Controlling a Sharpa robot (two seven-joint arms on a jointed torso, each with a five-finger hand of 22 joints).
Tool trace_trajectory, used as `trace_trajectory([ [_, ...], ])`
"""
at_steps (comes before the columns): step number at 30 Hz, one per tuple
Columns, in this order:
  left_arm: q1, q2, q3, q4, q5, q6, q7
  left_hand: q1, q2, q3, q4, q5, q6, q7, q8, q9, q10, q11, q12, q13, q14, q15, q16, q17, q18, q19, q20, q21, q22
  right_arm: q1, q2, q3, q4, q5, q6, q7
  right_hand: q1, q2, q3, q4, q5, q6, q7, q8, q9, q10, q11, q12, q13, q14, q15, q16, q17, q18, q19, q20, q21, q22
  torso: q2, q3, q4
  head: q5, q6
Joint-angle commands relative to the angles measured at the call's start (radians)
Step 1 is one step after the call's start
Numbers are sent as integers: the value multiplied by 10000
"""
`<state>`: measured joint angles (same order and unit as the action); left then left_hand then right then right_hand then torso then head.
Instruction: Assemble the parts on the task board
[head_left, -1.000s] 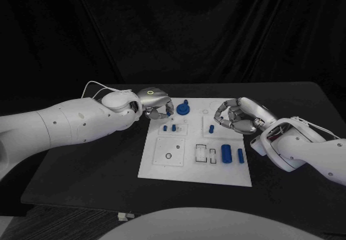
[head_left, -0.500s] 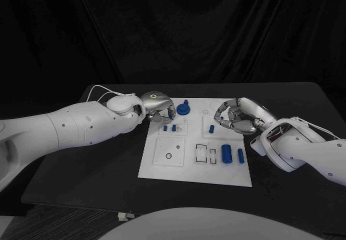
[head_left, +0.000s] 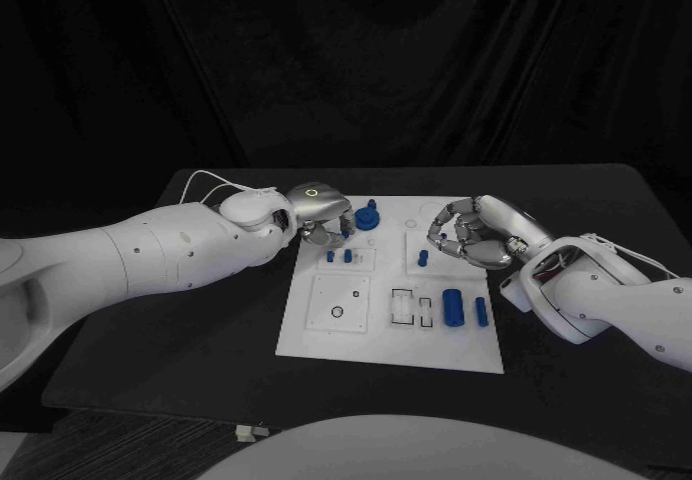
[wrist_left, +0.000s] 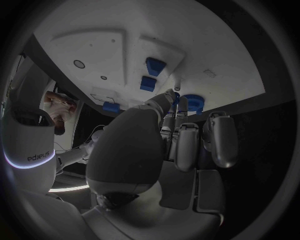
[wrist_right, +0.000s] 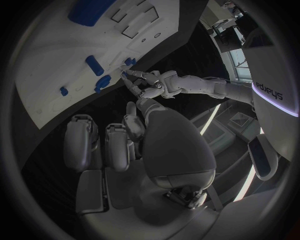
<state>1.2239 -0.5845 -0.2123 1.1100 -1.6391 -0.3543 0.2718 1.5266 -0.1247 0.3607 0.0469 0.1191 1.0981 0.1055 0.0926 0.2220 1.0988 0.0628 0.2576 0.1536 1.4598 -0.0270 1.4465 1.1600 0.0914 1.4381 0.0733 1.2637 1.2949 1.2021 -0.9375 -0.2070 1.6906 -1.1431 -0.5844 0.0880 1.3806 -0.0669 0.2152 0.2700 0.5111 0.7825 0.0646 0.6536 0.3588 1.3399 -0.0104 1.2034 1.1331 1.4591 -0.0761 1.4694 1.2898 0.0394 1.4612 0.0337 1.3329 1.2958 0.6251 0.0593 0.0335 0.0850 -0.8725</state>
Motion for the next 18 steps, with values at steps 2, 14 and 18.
trace_trajectory([
  [2,-21,65,8,-43,-17,10,18,-132,167,496,-73,-30,-166,-38,-150,11,286,-169,-21,74,-25,-121,-86,-85,-213,-118,-28,-131,1823,-25,15,7,0,13,64,-152,296,76,71,-106,155,-12,25,-92,-95,93,-27,-47,-57,747,-10,50,712,135,145,-7,104,2055,-2,3,3,-9,-2],
  [14,-63,158,8,-230,-17,302,-37,-119,166,505,-79,-18,-208,-57,-180,-1,281,-175,-48,73,-39,-123,-102,-123,-210,-127,-28,-149,1819,-25,3,7,10,41,95,-169,296,76,71,-106,155,-12,25,-92,-95,93,-27,-47,-57,747,-10,50,712,135,145,-7,104,2055,-1,4,-5,-56,-2],
  [18,-71,164,8,-234,-17,379,-54,-120,162,504,-79,-17,-215,-59,-185,-3,276,-173,-55,73,-51,-124,-115,-161,-206,-137,-28,-171,1813,-25,7,7,7,42,105,-172,296,76,71,-106,155,-12,25,-92,-95,93,-27,-47,-57,747,-10,50,712,135,145,-7,104,2055,-1,3,-1,-59,-2],
])
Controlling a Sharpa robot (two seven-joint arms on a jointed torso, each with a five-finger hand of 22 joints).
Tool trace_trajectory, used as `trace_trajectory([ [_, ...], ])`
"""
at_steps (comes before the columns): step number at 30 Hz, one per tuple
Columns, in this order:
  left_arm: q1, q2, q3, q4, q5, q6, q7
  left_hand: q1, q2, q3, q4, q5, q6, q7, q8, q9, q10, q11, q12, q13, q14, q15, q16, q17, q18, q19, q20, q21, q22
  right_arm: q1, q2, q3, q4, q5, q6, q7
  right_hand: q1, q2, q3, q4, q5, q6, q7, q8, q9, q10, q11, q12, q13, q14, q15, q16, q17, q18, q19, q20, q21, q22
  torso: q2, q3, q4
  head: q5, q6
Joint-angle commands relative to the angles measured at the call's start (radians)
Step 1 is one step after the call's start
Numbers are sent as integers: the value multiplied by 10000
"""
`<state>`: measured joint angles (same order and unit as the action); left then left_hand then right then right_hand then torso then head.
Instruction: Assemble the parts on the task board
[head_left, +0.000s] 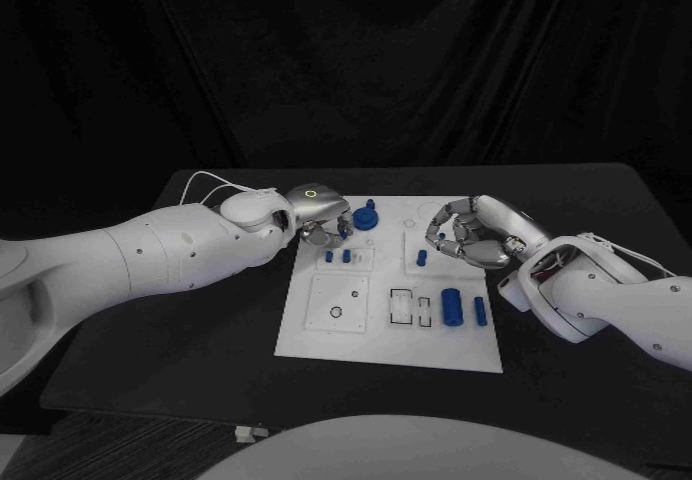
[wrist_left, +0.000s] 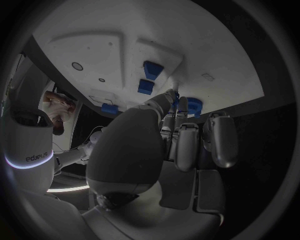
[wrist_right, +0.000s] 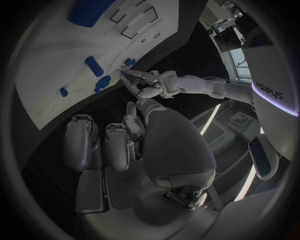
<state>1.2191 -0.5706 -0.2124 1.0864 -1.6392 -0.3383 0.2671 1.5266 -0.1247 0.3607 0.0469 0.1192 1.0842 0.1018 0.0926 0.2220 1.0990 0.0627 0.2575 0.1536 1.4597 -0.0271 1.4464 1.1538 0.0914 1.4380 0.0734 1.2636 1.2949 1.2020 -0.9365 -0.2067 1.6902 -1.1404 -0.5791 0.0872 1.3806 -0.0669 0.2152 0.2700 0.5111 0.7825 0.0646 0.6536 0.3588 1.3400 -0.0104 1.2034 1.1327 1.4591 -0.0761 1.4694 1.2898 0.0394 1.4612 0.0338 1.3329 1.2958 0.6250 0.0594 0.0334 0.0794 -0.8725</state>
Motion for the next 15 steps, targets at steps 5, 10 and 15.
trace_trajectory([
  [5,-28,16,9,15,-16,266,-29,-121,159,503,-79,-18,-80,-23,-188,-5,271,-172,-59,72,-51,-123,-114,-98,-204,-139,-29,-177,1811,-25,11,5,8,16,69,-175,300,79,71,-111,158,-6,28,-92,-98,89,-25,-60,-69,746,-9,51,714,138,139,-5,95,2052,-3,3,0,3,-2],
  [10,-31,-5,9,15,-16,326,-39,-130,149,499,-75,-12,-76,-23,-188,-5,259,-170,-77,70,-74,-124,-140,-168,-198,-153,-29,-207,1804,-26,16,5,5,16,88,-189,300,79,71,-111,158,-6,28,-92,-98,89,-25,-60,-69,746,-9,51,714,138,139,-5,95,2052,6,-1,1,16,-2],
  [15,-43,-4,9,-11,-16,405,-66,-133,147,499,-73,-3,-71,-24,-188,-4,247,-168,-94,67,-86,-126,-152,-196,-195,-163,-30,-226,1799,-28,25,5,2,16,96,-195,300,79,71,-111,158,-6,28,-92,-98,89,-25,-60,-69,746,-9,51,714,138,139,-5,95,2052,-3,1,1,17,-2],
])
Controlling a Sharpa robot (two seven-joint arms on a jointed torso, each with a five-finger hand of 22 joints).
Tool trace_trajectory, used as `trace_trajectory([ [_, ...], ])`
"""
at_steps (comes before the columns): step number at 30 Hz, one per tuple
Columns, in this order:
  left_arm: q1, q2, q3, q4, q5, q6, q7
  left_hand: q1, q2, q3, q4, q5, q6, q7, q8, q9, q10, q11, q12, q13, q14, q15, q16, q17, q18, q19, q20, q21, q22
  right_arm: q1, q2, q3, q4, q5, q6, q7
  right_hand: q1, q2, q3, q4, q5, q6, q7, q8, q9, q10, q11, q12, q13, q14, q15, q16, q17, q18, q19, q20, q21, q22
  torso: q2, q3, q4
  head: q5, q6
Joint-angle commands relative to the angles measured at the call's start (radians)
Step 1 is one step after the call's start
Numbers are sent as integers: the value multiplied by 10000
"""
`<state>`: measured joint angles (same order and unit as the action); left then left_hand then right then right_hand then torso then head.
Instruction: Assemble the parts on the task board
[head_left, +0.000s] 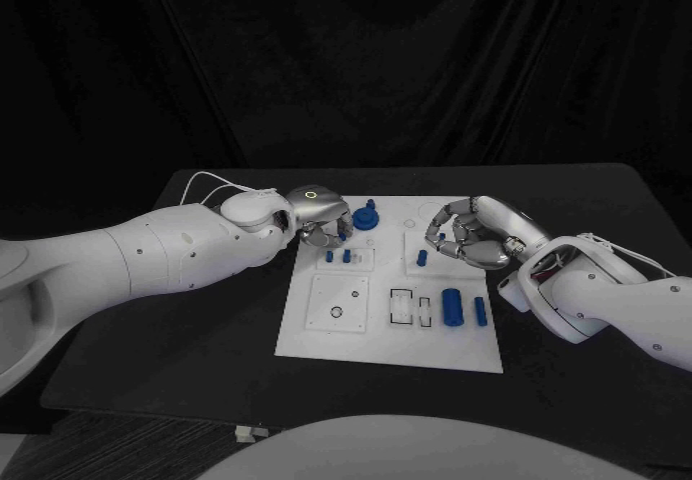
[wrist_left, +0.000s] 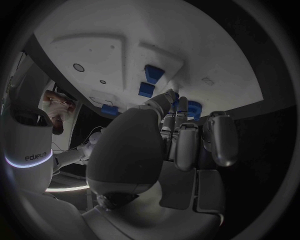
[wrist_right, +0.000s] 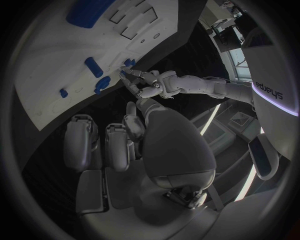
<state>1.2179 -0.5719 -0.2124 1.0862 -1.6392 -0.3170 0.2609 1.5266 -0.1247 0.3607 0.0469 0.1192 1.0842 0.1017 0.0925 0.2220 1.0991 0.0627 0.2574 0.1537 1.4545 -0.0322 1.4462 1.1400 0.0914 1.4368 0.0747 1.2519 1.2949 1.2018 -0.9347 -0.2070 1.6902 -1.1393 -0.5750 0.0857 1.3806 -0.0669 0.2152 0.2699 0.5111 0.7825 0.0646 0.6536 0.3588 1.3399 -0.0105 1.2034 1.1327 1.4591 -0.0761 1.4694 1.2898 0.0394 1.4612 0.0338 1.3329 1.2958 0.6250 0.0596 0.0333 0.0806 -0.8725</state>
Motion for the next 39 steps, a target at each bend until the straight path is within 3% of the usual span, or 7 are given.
trace_trajectory([
  [1,-40,17,9,-22,-16,203,-7,-134,148,499,-73,-3,-71,-24,-187,-4,246,-167,-95,66,-37,-75,-154,-69,-195,-150,-42,-108,1799,-27,11,7,0,5,55,-181,300,79,71,-111,158,-6,28,-92,-98,89,-24,-59,-69,746,-9,51,714,137,139,-5,96,2052,-2,3,3,1,-2],
  [16,-151,159,9,-182,-16,220,33,-149,117,530,-60,22,-380,-109,-299,-80,244,-178,-219,72,-165,-100,-296,-362,-164,-234,-58,-279,1758,-41,22,7,2,7,108,-206,305,82,71,-116,160,-6,30,-95,-103,84,-22,-73,-86,739,-8,37,684,141,132,-4,83,2048,3,0,4,-16,-2],
  [32,-169,270,9,-317,-16,255,-39,-141,176,571,-46,79,-489,-129,-295,-107,307,-182,-233,95,-186,-103,-328,-416,-161,-248,-65,-313,1752,-113,51,7,-26,195,204,-243,306,86,72,-117,161,-2,30,-94,-104,88,-22,-68,-80,739,-7,37,684,142,129,-3,78,2046,-1,-2,0,31,-2],
  [39,-170,271,9,-338,-16,350,-118,-165,157,596,-34,93,-796,-186,-317,-183,262,-144,-335,102,-251,-79,-418,-589,-144,-301,-52,-436,1725,-122,51,7,-21,200,231,-264,309,96,76,-118,163,1,29,-94,-106,84,-22,-78,-92,737,-6,34,679,145,123,-2,66,2042,3,-3,4,22,-2],
])
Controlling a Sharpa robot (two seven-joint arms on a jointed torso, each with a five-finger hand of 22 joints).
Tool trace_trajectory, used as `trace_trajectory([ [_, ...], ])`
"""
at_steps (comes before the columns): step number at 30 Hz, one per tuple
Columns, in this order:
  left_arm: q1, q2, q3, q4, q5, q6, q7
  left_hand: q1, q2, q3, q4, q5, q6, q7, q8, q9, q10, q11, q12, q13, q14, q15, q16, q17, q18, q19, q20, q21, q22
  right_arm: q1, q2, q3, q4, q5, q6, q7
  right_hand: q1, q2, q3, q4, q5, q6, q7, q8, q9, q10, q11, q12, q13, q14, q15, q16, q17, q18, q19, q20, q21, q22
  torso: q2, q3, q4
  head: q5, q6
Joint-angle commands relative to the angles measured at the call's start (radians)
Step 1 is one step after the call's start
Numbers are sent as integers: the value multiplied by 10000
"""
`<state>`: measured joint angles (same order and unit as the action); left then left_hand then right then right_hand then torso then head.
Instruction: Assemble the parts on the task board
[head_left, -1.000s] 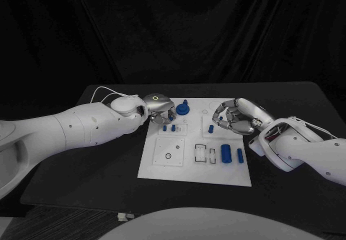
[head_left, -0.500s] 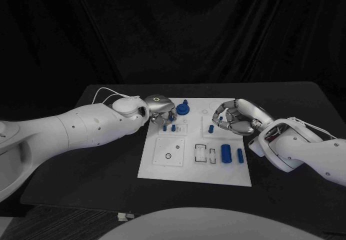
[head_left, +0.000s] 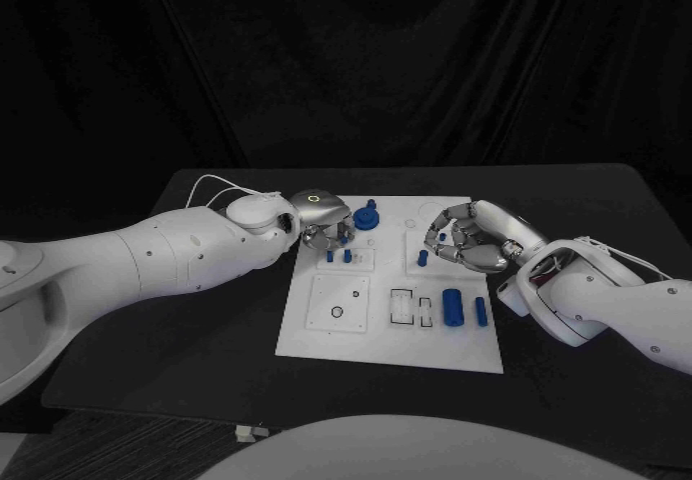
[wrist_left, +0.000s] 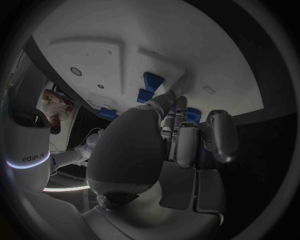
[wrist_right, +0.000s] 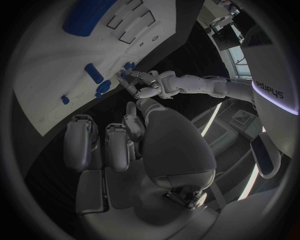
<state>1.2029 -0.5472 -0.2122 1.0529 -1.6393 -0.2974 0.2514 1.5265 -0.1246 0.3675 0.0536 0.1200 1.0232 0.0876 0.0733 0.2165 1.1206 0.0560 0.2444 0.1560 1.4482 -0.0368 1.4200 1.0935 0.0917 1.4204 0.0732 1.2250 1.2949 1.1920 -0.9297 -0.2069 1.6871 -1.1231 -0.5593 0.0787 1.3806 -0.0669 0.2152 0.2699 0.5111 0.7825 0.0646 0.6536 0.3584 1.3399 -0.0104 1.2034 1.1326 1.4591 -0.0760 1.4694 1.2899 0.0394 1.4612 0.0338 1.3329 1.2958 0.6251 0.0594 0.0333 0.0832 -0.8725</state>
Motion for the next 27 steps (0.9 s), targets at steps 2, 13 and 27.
trace_trajectory([
  [2,-20,26,7,-13,-15,161,-33,-175,156,536,-90,69,-284,-77,-126,-152,43,-70,-229,83,-196,-27,-169,-137,-145,-146,-33,-189,1721,-25,0,6,10,39,83,-200,309,96,76,-118,163,1,29,-94,-102,84,-22,-77,-91,737,-7,35,679,145,123,-2,66,2042,0,2,5,-11,-2],
  [13,-21,37,7,-7,-15,167,-44,-281,198,527,2,40,-359,-85,-100,-170,45,-62,-266,95,-227,-16,-213,-224,-139,-162,-22,-236,1712,-30,6,6,11,39,126,-230,316,106,81,-123,166,3,29,-94,-104,81,-22,-86,-102,731,-6,21,650,149,114,-1,47,2036,1,0,2,0,-2],
  [27,-21,-127,7,98,-15,-315,199,-191,-7,605,-110,149,-638,-319,-93,-244,-606,40,-645,26,-377,27,-377,-521,-93,-299,8,-530,1650,-33,0,6,1,40,152,-242,332,113,88,-137,173,7,25,-93,-105,80,-24,-91,-108,730,-6,21,649,150,113,-1,47,2035,-7,3,4,16,-2],
])
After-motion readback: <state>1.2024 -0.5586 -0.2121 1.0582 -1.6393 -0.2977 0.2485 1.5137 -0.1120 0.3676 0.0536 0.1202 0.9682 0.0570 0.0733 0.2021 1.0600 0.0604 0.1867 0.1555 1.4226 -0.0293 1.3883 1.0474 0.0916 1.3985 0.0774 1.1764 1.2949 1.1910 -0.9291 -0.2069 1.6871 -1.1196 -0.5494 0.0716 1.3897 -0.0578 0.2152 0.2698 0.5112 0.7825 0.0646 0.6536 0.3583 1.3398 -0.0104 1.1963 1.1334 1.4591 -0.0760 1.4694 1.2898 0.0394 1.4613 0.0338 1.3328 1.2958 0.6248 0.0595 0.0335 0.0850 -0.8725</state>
